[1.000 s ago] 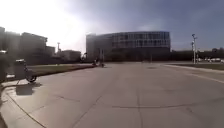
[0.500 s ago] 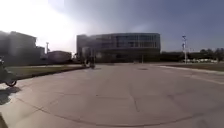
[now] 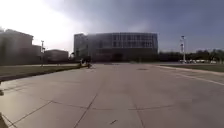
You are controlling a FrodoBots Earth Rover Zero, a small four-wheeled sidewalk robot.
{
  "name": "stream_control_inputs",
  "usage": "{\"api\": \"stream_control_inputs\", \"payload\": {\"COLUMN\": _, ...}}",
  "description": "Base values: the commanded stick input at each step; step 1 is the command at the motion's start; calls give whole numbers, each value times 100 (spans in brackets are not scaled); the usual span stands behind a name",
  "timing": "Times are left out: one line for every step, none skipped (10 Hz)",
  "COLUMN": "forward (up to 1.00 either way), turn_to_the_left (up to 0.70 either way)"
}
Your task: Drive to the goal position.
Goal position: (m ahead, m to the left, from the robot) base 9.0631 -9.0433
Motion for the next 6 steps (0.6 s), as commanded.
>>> {"api": "stream_control_inputs", "payload": {"forward": 100, "turn_to_the_left": 1}}
{"api": "stream_control_inputs", "payload": {"forward": 100, "turn_to_the_left": 1}}
{"api": "stream_control_inputs", "payload": {"forward": 100, "turn_to_the_left": 1}}
{"api": "stream_control_inputs", "payload": {"forward": 100, "turn_to_the_left": 1}}
{"api": "stream_control_inputs", "payload": {"forward": 100, "turn_to_the_left": 1}}
{"api": "stream_control_inputs", "payload": {"forward": 100, "turn_to_the_left": 1}}
